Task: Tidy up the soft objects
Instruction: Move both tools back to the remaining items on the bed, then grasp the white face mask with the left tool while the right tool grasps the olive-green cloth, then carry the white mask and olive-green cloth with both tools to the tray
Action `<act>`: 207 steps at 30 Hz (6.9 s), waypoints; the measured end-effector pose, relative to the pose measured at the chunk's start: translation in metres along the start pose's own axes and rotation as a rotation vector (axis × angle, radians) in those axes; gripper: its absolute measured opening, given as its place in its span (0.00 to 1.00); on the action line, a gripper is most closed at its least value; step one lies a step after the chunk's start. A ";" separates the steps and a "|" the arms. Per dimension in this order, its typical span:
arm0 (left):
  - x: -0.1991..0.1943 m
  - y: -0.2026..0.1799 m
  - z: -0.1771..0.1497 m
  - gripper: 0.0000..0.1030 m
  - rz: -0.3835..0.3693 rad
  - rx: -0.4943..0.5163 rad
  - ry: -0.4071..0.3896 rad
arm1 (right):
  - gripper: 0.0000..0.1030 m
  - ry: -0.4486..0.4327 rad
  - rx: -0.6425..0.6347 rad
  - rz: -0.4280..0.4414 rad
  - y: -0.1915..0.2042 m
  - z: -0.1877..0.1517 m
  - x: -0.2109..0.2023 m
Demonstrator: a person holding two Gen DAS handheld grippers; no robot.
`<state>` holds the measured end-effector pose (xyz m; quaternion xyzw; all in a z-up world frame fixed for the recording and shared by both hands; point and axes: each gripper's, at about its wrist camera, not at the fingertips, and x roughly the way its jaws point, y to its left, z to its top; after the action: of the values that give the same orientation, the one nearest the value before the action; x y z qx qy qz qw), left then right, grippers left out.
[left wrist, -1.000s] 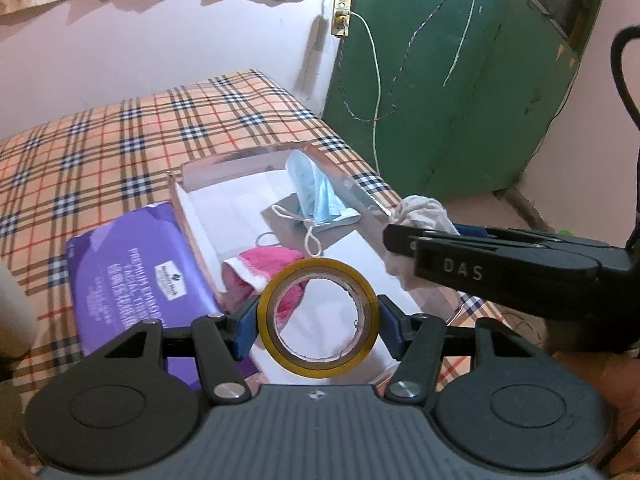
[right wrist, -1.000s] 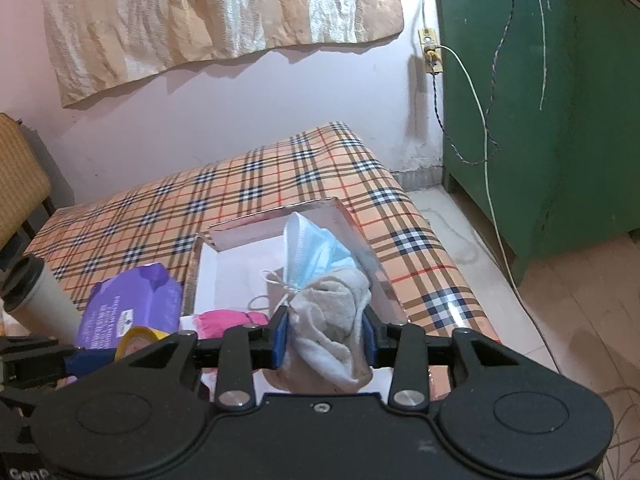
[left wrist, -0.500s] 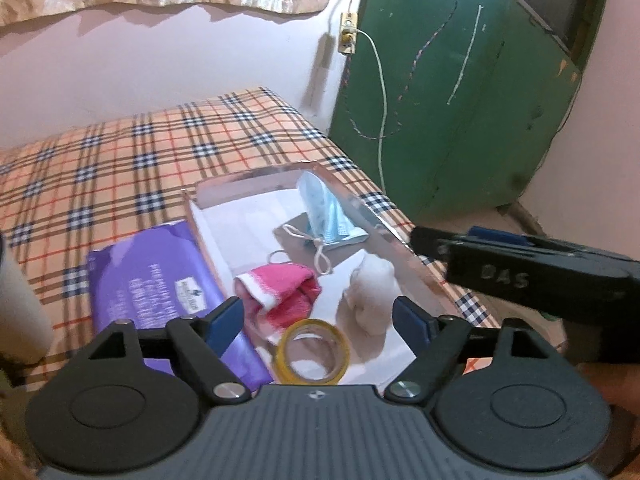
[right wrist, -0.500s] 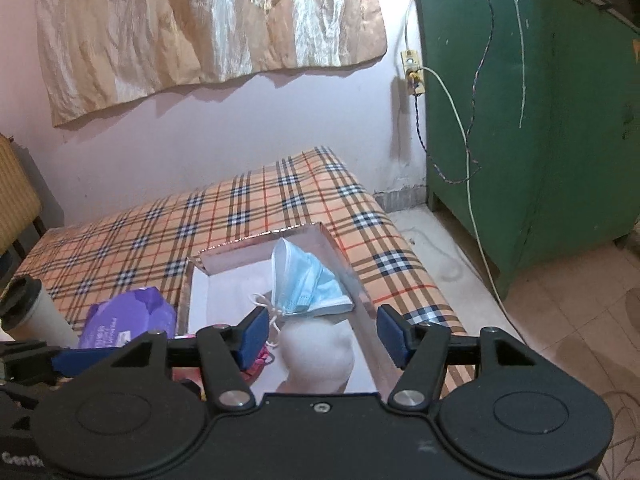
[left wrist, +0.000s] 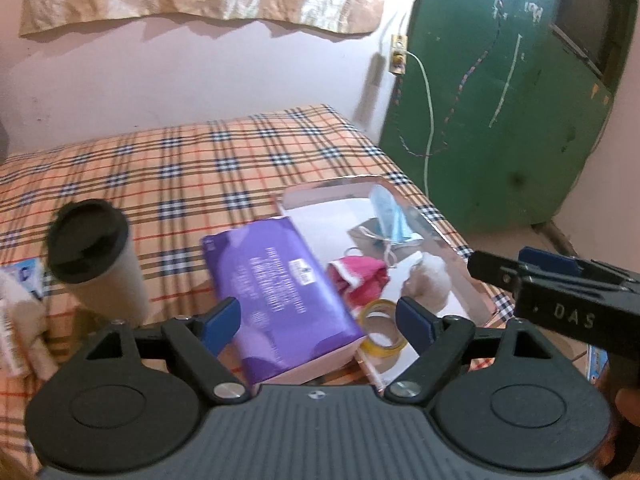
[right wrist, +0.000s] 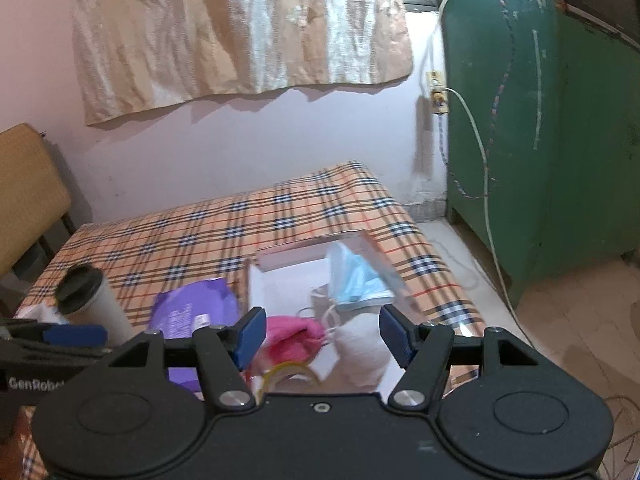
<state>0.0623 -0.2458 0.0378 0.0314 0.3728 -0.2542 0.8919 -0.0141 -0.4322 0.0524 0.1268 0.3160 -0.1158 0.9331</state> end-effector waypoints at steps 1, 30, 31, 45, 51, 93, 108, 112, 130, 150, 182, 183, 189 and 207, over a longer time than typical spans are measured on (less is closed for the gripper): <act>-0.004 0.003 -0.001 0.85 0.006 -0.005 0.000 | 0.74 0.000 -0.009 0.008 0.005 -0.001 -0.002; -0.067 0.099 -0.033 0.85 0.173 -0.149 -0.038 | 0.74 0.052 -0.122 0.199 0.131 -0.022 0.002; -0.069 0.103 -0.036 0.85 0.178 -0.158 -0.037 | 0.74 0.054 -0.130 0.207 0.137 -0.023 0.003; -0.094 0.159 -0.068 0.84 0.245 -0.250 -0.031 | 0.74 0.099 -0.178 0.315 0.199 -0.046 0.014; -0.100 0.183 -0.082 0.84 0.271 -0.290 -0.024 | 0.74 0.116 -0.205 0.368 0.223 -0.056 0.020; -0.006 0.311 -0.028 0.83 0.428 -0.199 0.024 | 0.63 0.260 -0.268 0.277 0.270 -0.094 0.154; -0.084 0.299 -0.038 0.40 0.433 -0.332 -0.118 | 0.47 0.189 -0.253 0.360 0.266 -0.076 0.107; -0.102 0.285 -0.050 0.41 0.454 -0.343 -0.127 | 0.47 0.174 -0.242 0.385 0.265 -0.071 0.089; -0.125 0.250 -0.098 0.41 0.394 -0.467 -0.098 | 0.47 0.149 -0.254 0.461 0.271 -0.068 0.032; -0.129 0.207 -0.072 0.41 0.364 -0.383 -0.124 | 0.47 0.051 -0.241 0.462 0.260 -0.041 -0.004; -0.106 0.173 -0.031 0.41 0.297 -0.282 -0.137 | 0.47 -0.008 -0.192 0.384 0.229 -0.008 0.003; -0.105 0.172 -0.030 0.41 0.294 -0.281 -0.137 | 0.47 -0.009 -0.190 0.381 0.228 -0.007 0.004; -0.099 0.166 -0.021 0.41 0.281 -0.268 -0.139 | 0.47 -0.017 -0.177 0.364 0.219 0.001 0.006; -0.082 0.142 0.004 0.41 0.242 -0.199 -0.148 | 0.47 -0.048 -0.155 0.312 0.192 0.017 0.009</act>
<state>0.0836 -0.0882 0.0774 -0.0312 0.3229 -0.1082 0.9397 0.0590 -0.2577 0.0917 0.0994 0.2779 0.0523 0.9540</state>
